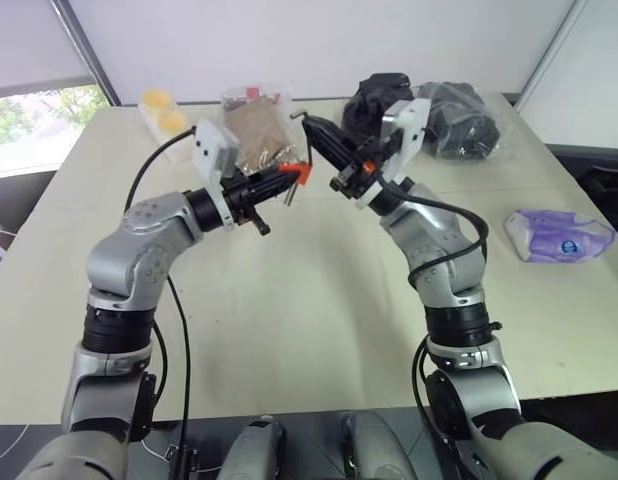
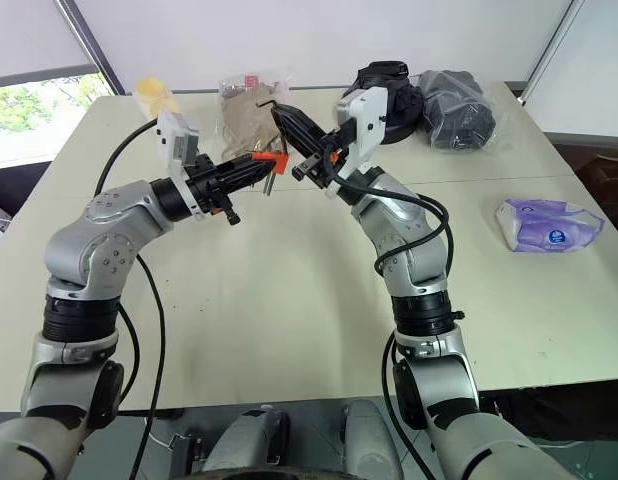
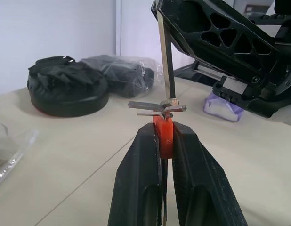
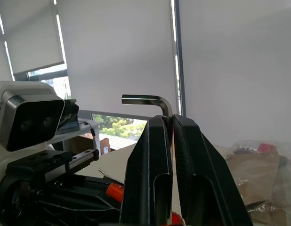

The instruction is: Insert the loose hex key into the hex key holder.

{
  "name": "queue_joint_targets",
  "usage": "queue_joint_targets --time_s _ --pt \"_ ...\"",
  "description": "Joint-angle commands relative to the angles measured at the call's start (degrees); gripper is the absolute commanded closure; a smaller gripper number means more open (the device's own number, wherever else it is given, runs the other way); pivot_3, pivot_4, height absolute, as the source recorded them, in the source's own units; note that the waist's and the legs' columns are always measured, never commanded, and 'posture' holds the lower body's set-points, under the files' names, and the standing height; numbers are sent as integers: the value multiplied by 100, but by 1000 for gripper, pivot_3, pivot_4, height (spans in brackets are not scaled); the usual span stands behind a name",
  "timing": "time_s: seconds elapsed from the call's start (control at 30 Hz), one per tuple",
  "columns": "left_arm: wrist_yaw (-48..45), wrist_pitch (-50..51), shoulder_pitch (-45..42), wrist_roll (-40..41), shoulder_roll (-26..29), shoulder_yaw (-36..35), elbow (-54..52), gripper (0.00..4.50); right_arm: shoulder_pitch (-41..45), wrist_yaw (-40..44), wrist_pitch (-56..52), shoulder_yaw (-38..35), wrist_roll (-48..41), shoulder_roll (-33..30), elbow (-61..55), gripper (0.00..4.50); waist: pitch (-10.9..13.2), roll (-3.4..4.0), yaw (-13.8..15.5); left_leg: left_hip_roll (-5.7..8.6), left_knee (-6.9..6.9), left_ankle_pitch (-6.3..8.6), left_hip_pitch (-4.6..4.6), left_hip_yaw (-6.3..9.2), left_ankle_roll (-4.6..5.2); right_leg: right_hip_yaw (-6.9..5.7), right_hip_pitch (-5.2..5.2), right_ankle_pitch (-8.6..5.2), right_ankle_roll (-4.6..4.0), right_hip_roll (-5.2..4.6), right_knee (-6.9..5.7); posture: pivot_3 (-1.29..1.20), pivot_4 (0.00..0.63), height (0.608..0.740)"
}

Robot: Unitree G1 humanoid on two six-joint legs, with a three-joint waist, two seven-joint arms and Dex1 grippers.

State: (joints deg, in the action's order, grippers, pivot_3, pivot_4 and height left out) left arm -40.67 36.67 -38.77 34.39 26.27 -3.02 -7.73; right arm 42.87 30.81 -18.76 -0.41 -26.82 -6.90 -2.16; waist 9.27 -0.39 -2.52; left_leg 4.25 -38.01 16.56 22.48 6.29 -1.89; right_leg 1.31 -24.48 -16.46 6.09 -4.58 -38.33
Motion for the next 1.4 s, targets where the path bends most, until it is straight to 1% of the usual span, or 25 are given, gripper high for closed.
queue_joint_targets --time_s 0.03,0.2,0.4,0.53,0.73,0.87,1.13,1.4 --pt "35 -163 -24 38 -12 -150 -290 4500 203 -71 153 -74 6 25 -177 4480 0 0 0 0 0 0 0 0 0 0 0 0 0 0 0 0 150 740" --pt "57 -151 9 48 -34 -159 -362 4500 374 -250 640 -99 358 10 44 4480 0 0 -2 0 0 0 0 0 0 0 0 0 0 0 0 0 150 740" --pt "100 -134 25 79 -12 -225 -436 4500 356 -176 753 -20 486 -76 92 4480 0 0 -1 0 1 0 0 -1 0 0 0 0 0 0 0 0 150 740" --pt "226 -371 -1 -18 -85 -316 -423 4500 381 -211 722 -82 441 -82 87 4480 0 0 0 0 1 0 0 0 0 0 0 0 0 0 0 0 150 740" --pt "666 -1137 -52 -193 -539 -540 -102 4500 605 -359 623 -172 278 13 8 4480 0 0 3 0 1 0 0 -1 0 0 0 0 0 -1 1 0 150 740" --pt "696 -1390 162 -204 -851 -440 -25 4500 784 -460 593 -198 243 75 -30 4480 0 0 0 0 0 0 0 -1 0 -1 0 0 0 -1 0 0 150 740" --pt "618 -1460 366 -178 -1036 -300 -67 4500 982 -642 334 -284 6 157 -154 4480 0 0 1 1 0 0 0 -1 0 0 0 0 0 -1 1 0 150 740" --pt "723 -1415 106 -76 -1179 -334 -61 4500 878 -811 145 -250 -141 360 -169 4480 0 0 1 1 0 0 0 -1 0 0 0 0 0 -1 1 0 150 740"
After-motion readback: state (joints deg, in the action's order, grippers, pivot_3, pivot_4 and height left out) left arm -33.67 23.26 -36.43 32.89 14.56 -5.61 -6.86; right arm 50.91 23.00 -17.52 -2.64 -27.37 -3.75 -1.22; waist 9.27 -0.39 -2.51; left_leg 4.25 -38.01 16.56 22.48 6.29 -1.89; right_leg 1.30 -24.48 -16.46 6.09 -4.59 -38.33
